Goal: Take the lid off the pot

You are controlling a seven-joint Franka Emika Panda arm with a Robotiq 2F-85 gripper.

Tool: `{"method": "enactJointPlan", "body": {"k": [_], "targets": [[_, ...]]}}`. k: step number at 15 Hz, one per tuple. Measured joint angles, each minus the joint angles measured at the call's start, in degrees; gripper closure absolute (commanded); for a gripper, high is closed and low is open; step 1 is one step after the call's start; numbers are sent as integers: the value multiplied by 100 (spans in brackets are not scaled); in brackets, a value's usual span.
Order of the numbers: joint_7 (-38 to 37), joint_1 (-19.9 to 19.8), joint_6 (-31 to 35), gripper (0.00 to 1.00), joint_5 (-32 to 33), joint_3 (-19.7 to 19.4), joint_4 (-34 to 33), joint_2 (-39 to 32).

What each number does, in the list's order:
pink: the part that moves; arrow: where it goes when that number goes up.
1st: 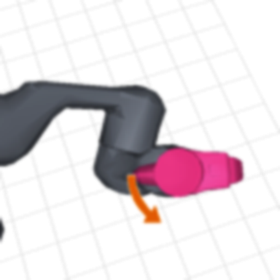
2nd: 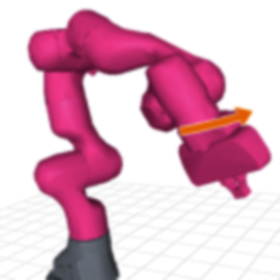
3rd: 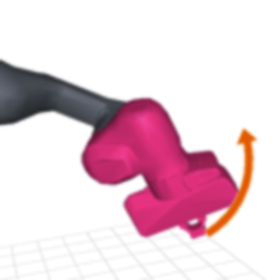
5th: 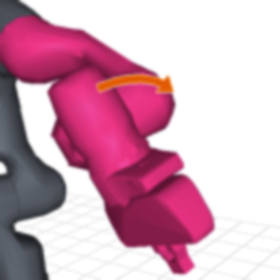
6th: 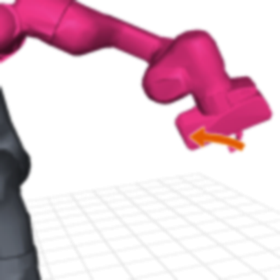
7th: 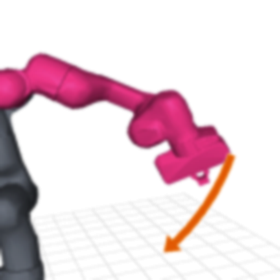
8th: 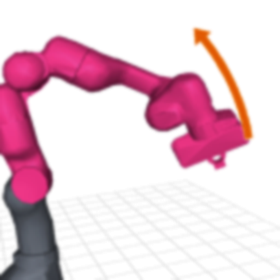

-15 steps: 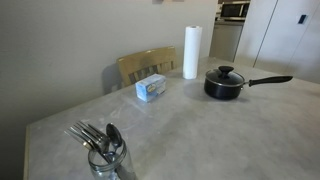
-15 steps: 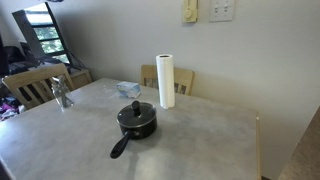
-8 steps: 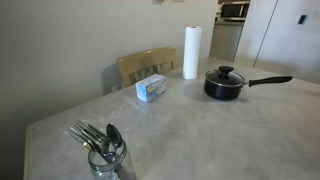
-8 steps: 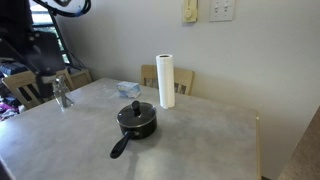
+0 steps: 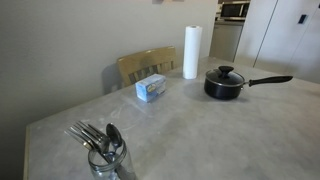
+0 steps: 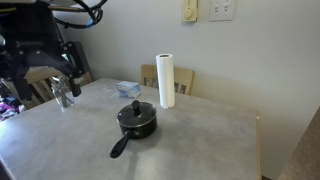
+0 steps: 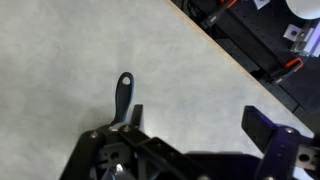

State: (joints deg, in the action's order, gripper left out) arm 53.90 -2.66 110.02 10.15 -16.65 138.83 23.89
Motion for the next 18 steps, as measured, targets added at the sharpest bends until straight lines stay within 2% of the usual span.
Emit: {"method": "enactJointPlan", "body": {"k": [3,6,9,11,14,18], "targets": [[18,-2,84,0,-6,0,6,-7],[209,1,796,0,-81,-44,79,-89],[842,20,1658,0,-525,-172,103,-325],[1421,74,1984,0,-1004,-269,71,-578],[2288,130,2014,0,-1656,-368,-101,-1023],[2438,140,2008,0,-1730,-397,-238,-1217]]}}
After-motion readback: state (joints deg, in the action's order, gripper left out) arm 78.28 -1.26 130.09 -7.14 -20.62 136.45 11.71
